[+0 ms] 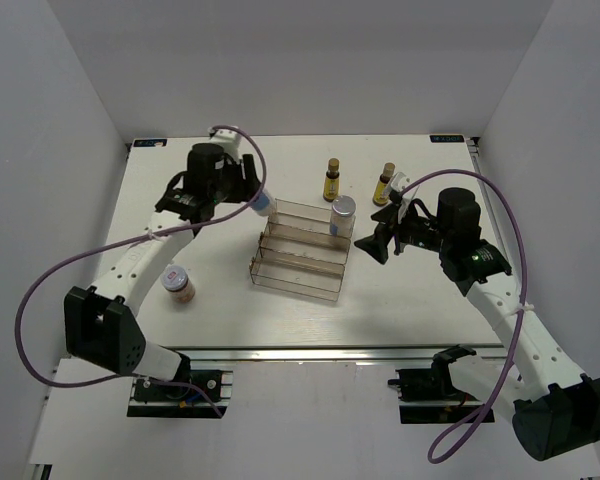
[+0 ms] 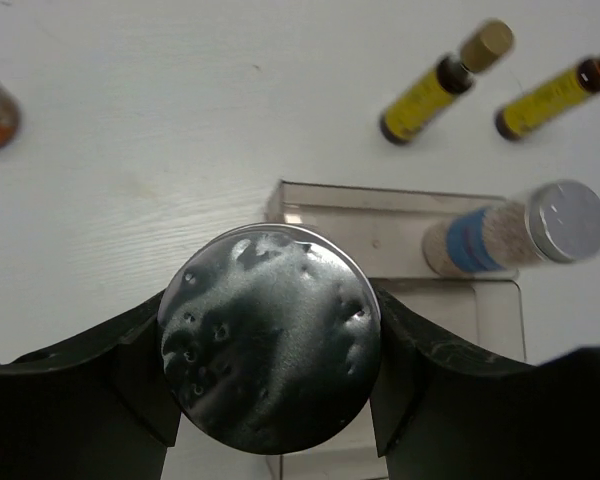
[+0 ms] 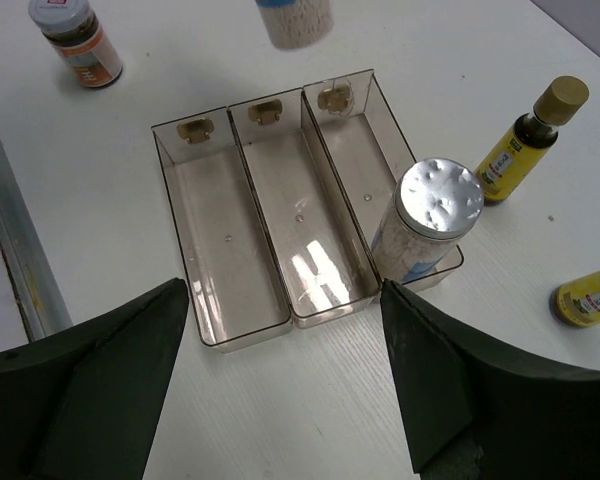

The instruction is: Organize the condiment bottles

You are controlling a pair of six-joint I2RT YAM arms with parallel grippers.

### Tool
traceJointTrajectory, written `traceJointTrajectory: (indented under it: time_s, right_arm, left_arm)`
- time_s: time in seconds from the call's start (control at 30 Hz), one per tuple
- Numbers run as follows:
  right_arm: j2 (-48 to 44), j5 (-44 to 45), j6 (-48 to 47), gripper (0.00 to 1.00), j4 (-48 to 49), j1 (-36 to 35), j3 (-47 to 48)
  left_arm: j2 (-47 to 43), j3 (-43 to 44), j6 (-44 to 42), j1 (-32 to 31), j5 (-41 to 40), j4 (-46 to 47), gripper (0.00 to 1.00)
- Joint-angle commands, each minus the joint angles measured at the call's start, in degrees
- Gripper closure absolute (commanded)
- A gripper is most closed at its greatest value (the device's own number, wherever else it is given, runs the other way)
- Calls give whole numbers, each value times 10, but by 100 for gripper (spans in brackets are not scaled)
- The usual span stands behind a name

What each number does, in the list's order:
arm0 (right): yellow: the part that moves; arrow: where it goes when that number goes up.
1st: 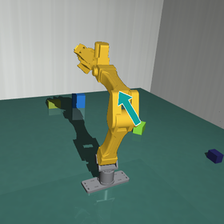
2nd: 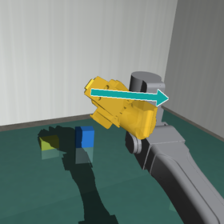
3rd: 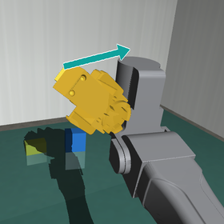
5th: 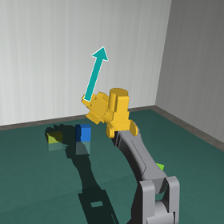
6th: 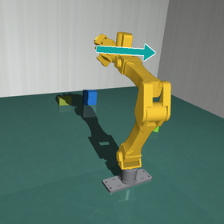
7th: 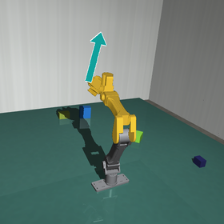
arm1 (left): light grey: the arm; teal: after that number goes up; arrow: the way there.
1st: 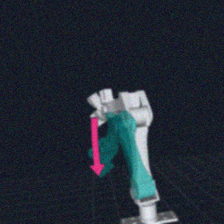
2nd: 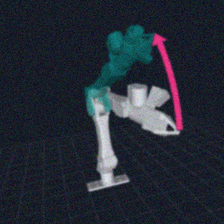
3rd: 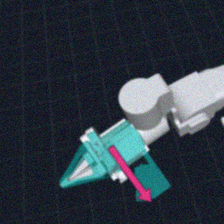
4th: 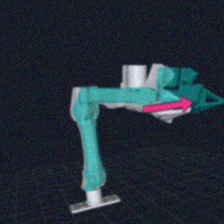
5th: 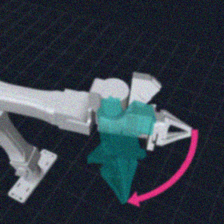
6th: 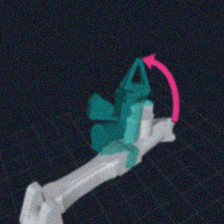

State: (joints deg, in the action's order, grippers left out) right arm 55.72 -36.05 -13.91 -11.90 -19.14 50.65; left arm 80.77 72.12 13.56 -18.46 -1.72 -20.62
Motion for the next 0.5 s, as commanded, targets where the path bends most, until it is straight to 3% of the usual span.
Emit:
traceJointTrajectory:
  time_s: [0.0,0.03,0.07,0.1,0.13,0.2,0.47]
  right_arm:
    - [-1,4,-1,18,14,3,-4]
    - [-1,3,0,22,14,4,-4]
    - [-2,1,0,43,14,4,-5]
    - [-3,0,0,56,14,6,-5]
    - [-4,-1,2,81,14,7,-4]
    - [-4,-1,3,96,15,9,-5]
    - [-2,-2,5,98,18,15,-7]
  left_arm:
    - [11,29,-1,-36,72,25,98]
    - [25,31,0,-43,78,37,98]
    - [32,34,0,-57,79,44,98]
    - [41,36,0,-65,78,50,98]
    - [60,43,1,-69,79,60,98]
    - [78,53,5,-88,78,67,98]
    - [166,106,-6,-137,34,74,98]
